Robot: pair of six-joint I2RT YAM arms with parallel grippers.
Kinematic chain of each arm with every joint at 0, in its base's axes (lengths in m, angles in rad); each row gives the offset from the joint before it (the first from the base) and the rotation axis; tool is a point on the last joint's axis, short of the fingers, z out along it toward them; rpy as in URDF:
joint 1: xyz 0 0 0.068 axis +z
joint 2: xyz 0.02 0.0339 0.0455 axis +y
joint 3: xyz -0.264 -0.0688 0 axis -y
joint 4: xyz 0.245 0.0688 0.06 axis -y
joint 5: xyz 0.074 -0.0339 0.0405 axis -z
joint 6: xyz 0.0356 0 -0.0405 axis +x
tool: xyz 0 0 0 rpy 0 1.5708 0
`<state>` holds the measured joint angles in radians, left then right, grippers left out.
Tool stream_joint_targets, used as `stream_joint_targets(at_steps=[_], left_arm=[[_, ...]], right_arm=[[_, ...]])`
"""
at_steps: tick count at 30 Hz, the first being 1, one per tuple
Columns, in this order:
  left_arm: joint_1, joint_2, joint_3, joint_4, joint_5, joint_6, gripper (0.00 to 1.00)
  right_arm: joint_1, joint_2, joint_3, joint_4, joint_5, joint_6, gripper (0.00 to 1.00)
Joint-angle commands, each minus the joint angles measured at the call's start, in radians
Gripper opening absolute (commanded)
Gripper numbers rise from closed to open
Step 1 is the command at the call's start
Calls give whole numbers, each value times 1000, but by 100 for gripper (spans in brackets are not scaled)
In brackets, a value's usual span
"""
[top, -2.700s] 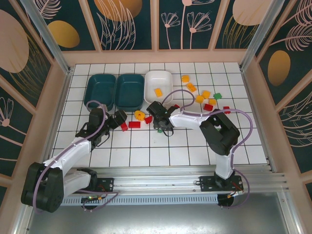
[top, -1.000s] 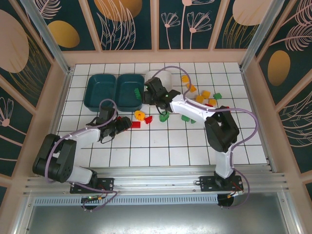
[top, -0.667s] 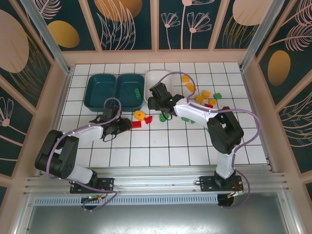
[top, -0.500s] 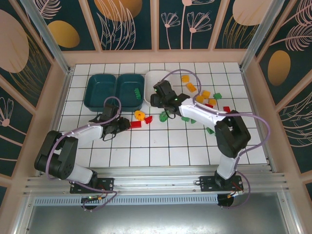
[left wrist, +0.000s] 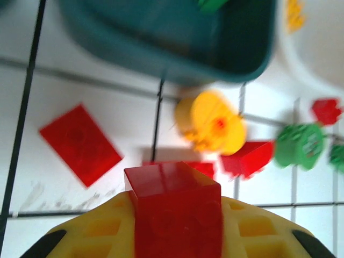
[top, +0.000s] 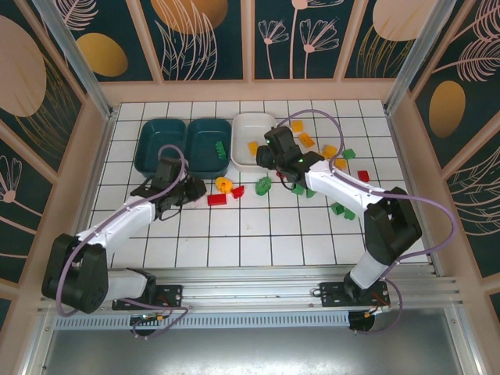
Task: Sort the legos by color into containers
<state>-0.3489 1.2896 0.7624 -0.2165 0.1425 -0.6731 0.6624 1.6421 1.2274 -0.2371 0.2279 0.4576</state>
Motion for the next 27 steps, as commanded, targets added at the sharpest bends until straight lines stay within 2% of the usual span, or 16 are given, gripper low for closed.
stream_joint_targets(at_steps=[1,5,8,13,16,21,22,24,27], left_arm=[[35,-16,95,-40,-72,-18,14],[188,38,163,26,-26,-39,12],[278,130,242,41,-39,-41,12],[390,296,337,83,-19,-69,13],[426,417,425,78,64,-74,15],[432,553,534,58,92,-71,31],[432,566,549,60,104,-73,41],[432,581,566,62,125,-78,53],[432,568,570,65,143,-78,67]], right_arm=[[-28,-22,-30,26,12,-10,54],[-23,-6,-28,39,-36,-27,54],[34,25,-18,46,-44,-66,55],[147,98,3,66,-23,-99,57],[198,158,28,86,-15,-130,58],[245,267,106,99,1,-240,62],[246,290,123,103,0,-260,63],[246,333,158,93,2,-295,63],[245,386,209,85,-14,-331,64]])
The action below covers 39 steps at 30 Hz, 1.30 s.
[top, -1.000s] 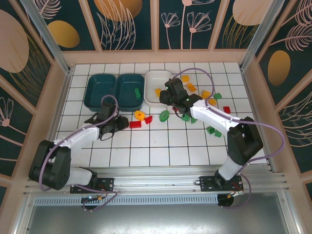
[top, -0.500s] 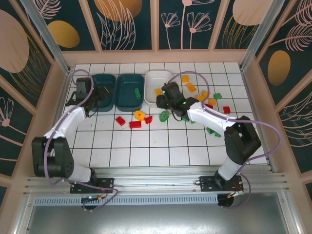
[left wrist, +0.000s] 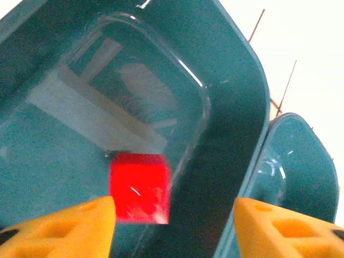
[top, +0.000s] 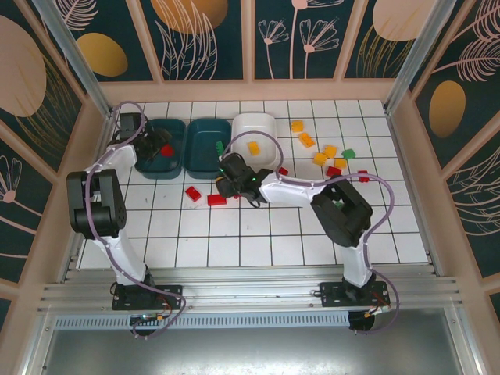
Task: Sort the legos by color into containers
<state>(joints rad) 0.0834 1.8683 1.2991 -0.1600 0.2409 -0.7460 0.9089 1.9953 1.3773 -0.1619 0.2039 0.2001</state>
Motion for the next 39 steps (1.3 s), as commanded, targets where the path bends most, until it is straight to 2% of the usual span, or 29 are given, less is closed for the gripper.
stream_joint_targets(at_steps=[1,6,12,19,25,27,31,39], left_arm=[[-1,-25,25,14,47,-7,74],[1,-116,-35,44,61,-31,80],[-1,-280,-216,132,105,-77,83],[-2,-489,-492,227,183,-128,82],[-3,-621,-583,196,209,-123,82],[-2,-649,-587,178,218,-116,82],[-4,-699,-592,139,239,-97,82],[-6,-756,-623,115,250,-84,82]], right_arm=[[-2,48,75,9,4,-80,65],[-7,113,147,-10,-29,-86,64],[-9,164,176,-21,-55,-65,61],[-9,206,187,-34,-28,-50,52],[-7,191,160,-30,-49,-37,38],[-8,191,157,-41,-51,-34,40],[-5,178,132,-40,-38,-21,53],[-11,218,188,-60,-26,-25,53]])
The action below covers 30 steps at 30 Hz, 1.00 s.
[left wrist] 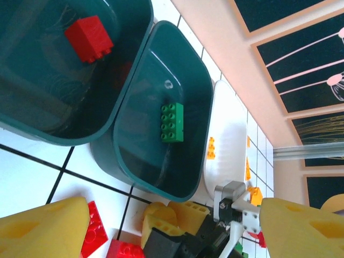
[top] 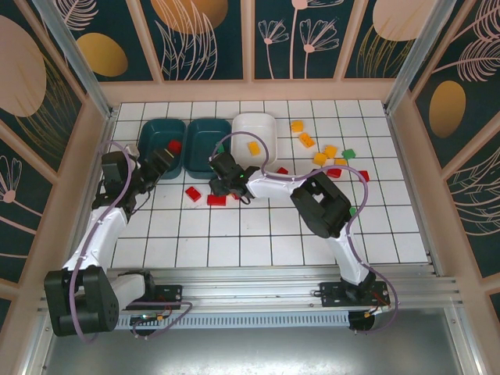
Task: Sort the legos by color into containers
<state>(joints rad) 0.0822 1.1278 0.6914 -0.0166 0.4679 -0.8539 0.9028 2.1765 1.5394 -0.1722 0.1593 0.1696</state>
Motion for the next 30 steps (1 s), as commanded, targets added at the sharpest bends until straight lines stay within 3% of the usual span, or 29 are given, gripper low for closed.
stream_joint_targets(at_steps=[1,10,23,30], left_arm=[[-4,-17,-13,-33,22,28,82],[-7,-14,-12,-36,38,36,82],[-31,-16,-23,-49,37,57,81],[-176,58,-36,-89,-91,73,80]], right_arm=[[-5,43,30,-52,11,6,52],[5,-33,-44,-13,-80,34,25],[-7,-231,-96,43,-64,69,22],[-162,-266,-94,59,-65,86,22]])
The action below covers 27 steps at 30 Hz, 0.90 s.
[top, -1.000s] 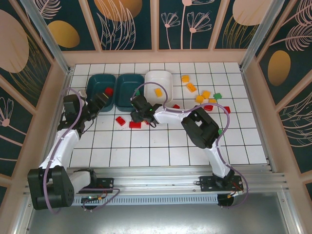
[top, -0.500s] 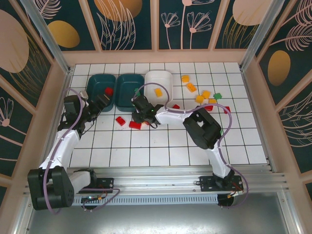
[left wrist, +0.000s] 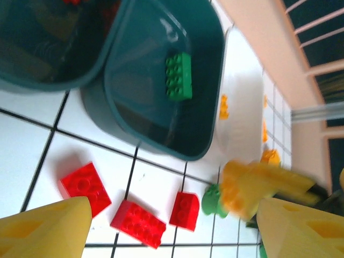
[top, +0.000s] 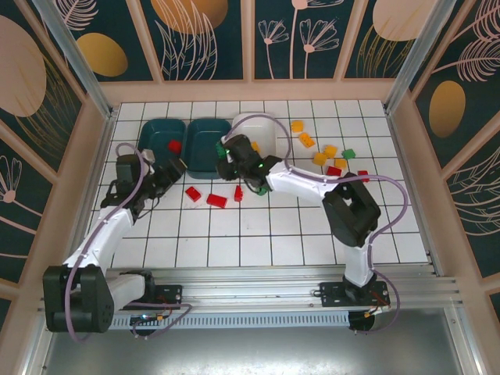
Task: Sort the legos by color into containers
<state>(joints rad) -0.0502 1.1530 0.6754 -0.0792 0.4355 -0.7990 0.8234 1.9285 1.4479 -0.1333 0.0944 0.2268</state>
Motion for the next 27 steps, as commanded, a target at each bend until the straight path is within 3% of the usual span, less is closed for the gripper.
stream_joint_targets(at_steps=[1,4,7,9,12,16,27], left_arm=[[-58,46,-30,-13,-71,4,79],[-81,85,-58,34,-111,-19,79],[-94,137,-59,66,-115,-24,78],[-104,173,-46,69,-125,-13,78],[-128,219,-20,60,-145,11,77],[-157,278,-3,60,-182,25,77],[-177,421,56,53,-256,65,68]], right_arm=[[-115,-3,9,18,-15,35,22],[-189,65,67,-1,-42,37,24],[-223,117,91,37,-20,-8,36],[-239,147,145,1,-6,-18,50],[-249,129,168,2,11,-24,58],[-250,51,128,20,35,-4,63],[-190,-196,-143,73,41,72,63]])
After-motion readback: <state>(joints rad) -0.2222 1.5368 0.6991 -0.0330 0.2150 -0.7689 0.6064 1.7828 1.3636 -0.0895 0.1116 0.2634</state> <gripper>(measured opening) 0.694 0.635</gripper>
